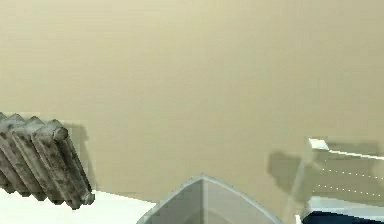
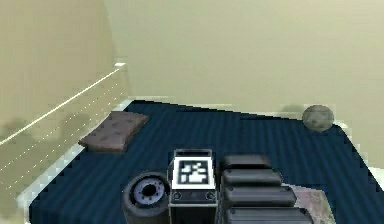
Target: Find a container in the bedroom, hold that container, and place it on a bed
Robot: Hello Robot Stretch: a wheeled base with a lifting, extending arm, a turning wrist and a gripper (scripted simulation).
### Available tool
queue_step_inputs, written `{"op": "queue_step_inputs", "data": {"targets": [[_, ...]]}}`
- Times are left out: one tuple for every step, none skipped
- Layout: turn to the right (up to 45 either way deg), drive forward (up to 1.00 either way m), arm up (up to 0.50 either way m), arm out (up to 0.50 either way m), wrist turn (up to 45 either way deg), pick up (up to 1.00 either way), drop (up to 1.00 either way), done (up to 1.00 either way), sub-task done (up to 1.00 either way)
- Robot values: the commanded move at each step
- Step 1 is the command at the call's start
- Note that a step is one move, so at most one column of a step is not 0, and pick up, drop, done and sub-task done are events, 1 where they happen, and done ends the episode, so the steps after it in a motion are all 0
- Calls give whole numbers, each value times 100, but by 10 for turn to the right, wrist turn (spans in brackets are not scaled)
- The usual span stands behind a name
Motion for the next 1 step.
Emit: {"op": "queue_step_inputs", "data": {"targets": [[-120,0,0,0,0,0,0,0,0]]}}
